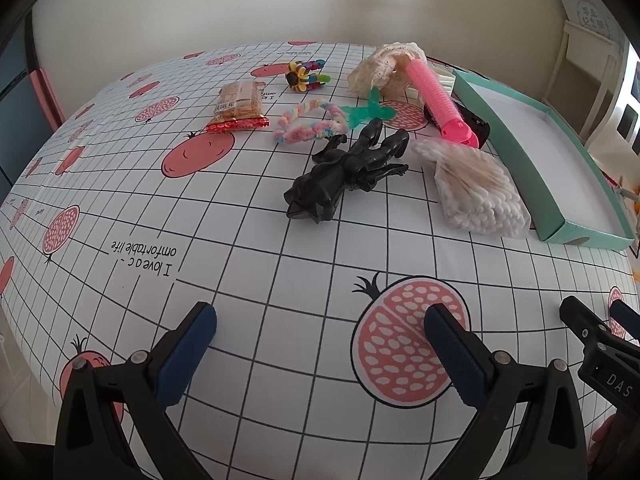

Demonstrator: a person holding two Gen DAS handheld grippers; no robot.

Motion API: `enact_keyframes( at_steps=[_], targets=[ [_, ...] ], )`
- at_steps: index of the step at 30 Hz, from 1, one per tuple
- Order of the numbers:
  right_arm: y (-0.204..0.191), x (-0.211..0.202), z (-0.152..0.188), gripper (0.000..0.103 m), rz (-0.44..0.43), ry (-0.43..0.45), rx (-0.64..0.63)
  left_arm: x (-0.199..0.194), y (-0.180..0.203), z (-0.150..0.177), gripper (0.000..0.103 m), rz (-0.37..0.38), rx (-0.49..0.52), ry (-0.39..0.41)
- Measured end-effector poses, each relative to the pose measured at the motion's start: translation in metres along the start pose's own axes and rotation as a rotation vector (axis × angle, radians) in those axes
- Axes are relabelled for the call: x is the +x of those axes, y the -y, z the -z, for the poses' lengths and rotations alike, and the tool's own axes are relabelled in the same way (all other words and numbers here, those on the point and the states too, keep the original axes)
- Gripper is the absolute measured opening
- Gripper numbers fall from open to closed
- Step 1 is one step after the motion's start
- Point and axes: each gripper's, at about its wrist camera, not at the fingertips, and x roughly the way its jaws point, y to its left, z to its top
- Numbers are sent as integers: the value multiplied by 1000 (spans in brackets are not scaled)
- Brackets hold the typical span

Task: Organize objects
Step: 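Move both tools toward the black toy figure and cotton swab bag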

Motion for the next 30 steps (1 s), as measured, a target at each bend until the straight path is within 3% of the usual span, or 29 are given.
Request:
enact_keyframes(
  at_steps=[22,26,30],
  targets=[
    [-2,1,-4,103,-10,-29,4,1,1,-1,103,-5,-12,1],
    [-4,-15,-14,102,-34,16,20,-1,0,-3,103,18,-17,-13],
    [-8,-38,-32,102,-66,56,4,-15,2,-13,103,17,-1,26]
  ],
)
